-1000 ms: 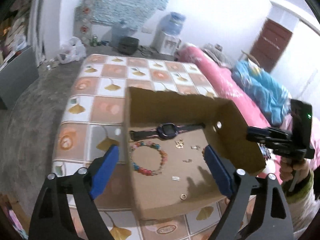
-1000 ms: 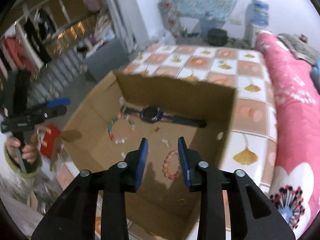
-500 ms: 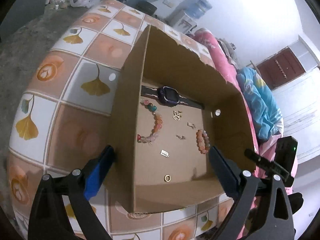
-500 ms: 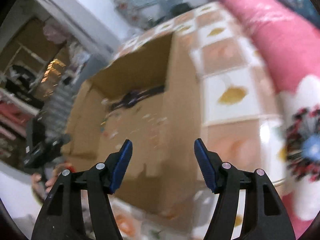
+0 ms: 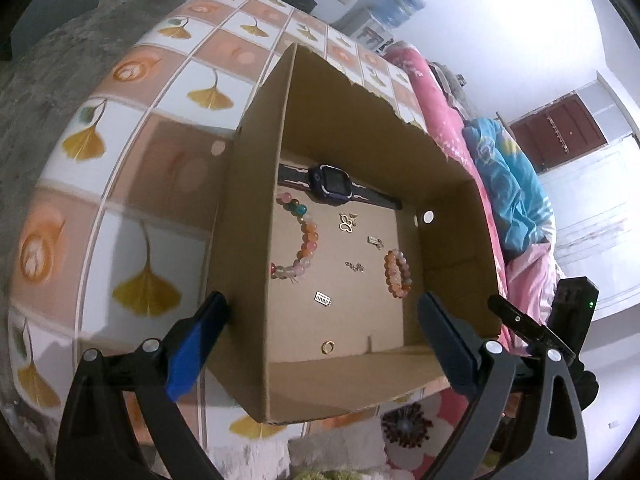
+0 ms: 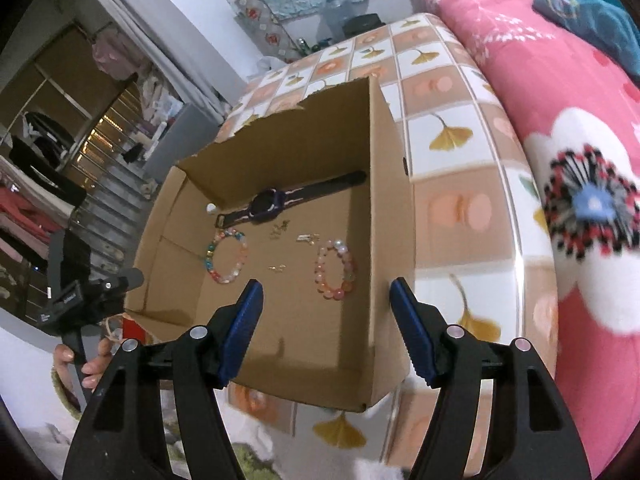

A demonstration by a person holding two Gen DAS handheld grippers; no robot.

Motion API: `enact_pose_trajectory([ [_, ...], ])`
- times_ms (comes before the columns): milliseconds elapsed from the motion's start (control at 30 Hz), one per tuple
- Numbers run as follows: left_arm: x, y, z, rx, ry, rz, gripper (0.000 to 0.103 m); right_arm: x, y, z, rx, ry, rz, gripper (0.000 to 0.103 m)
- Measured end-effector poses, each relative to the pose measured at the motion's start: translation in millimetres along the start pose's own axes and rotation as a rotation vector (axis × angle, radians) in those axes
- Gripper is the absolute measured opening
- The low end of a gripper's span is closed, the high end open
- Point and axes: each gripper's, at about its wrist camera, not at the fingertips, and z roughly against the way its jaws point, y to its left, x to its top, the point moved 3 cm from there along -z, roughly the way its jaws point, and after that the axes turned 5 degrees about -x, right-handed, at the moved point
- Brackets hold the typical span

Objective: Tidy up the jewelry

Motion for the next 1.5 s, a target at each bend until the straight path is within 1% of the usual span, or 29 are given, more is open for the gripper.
enact_pose_trajectory([
  [100, -12, 1, 6, 0.013, -0.014, -0.02, 0.093, -10, 0, 3, 0.012, -0.016, 0.001, 0.064],
  [267, -15, 4, 9, 0.01, -0.059, -0.04, 0.094, -21, -2, 3, 0.016, -0.057, -0.016, 0.065],
  [333, -18, 4, 18, 0.036, -0.113, -0.046, 0.094, -27, -5, 10, 0.003, -0.082, -0.041, 0.065],
  [367, -22, 2, 27, 0.052, -0.156, -0.064, 0.094, -30, -5, 19, -0.009, -0.116, -0.044, 0.067],
  [433, -27, -3, 39, 0.07, -0.209, -0.095, 0.094, -37, -5, 34, -0.04, -0.172, -0.037, 0.074],
  [500, -41, -13, 53, 0.125, -0.274, -0.146, 0.094, -50, -2, 48, -0.089, -0.222, -0.021, 0.078],
  [533, -46, -15, 57, 0.147, -0.294, -0.166, 0.095, -58, 1, 53, -0.115, -0.238, -0.009, 0.081],
  [567, -56, -21, 61, 0.189, -0.32, -0.204, 0.097, -67, 4, 56, -0.146, -0.249, 0.005, 0.083],
  [633, -70, -28, 66, 0.227, -0.344, -0.254, 0.097, -82, 11, 58, -0.197, -0.256, 0.034, 0.086],
  [700, -84, -34, 65, 0.244, -0.337, -0.3, 0.097, -99, 22, 55, -0.236, -0.246, 0.074, 0.088],
  [767, -95, -38, 63, 0.252, -0.318, -0.327, 0.097, -111, 30, 54, -0.257, -0.253, 0.102, 0.093],
  [867, -107, -37, 58, 0.282, -0.315, -0.304, 0.097, -124, 44, 50, -0.279, -0.264, 0.141, 0.095],
  [933, -111, -36, 54, 0.329, -0.316, -0.299, 0.097, -128, 52, 48, -0.328, -0.278, 0.174, 0.095],
  [967, -113, -38, 52, 0.38, -0.325, -0.312, 0.097, -128, 55, 48, -0.359, -0.292, 0.189, 0.095],
  [1000, -116, -39, 50, 0.415, -0.328, -0.329, 0.097, -130, 60, 49, -0.403, -0.314, 0.204, 0.095],
  [1067, -118, -45, 45, 0.475, -0.328, -0.388, 0.097, -131, 63, 51, -0.443, -0.354, 0.218, 0.095],
  [1100, -119, -46, 44, 0.482, -0.324, -0.411, 0.097, -132, 65, 52, -0.438, -0.371, 0.222, 0.095],
  [1200, -120, -50, 37, 0.487, -0.302, -0.466, 0.097, -130, 66, 52, -0.389, -0.365, 0.202, 0.095],
  [1300, -118, -53, 30, 0.49, -0.305, -0.483, 0.097, -124, 65, 51, -0.388, -0.358, 0.157, 0.095],
  [1367, -117, -57, 25, 0.488, -0.305, -0.482, 0.097, -122, 67, 47, -0.4, -0.343, 0.158, 0.095],
  [1433, -115, -58, 18, 0.454, -0.294, -0.462, 0.097, -121, 68, 42, -0.422, -0.323, 0.161, 0.095],
  [1500, -111, -57, 12, 0.446, -0.273, -0.43, 0.097, -119, 67, 36, -0.43, -0.297, 0.155, 0.095],
])
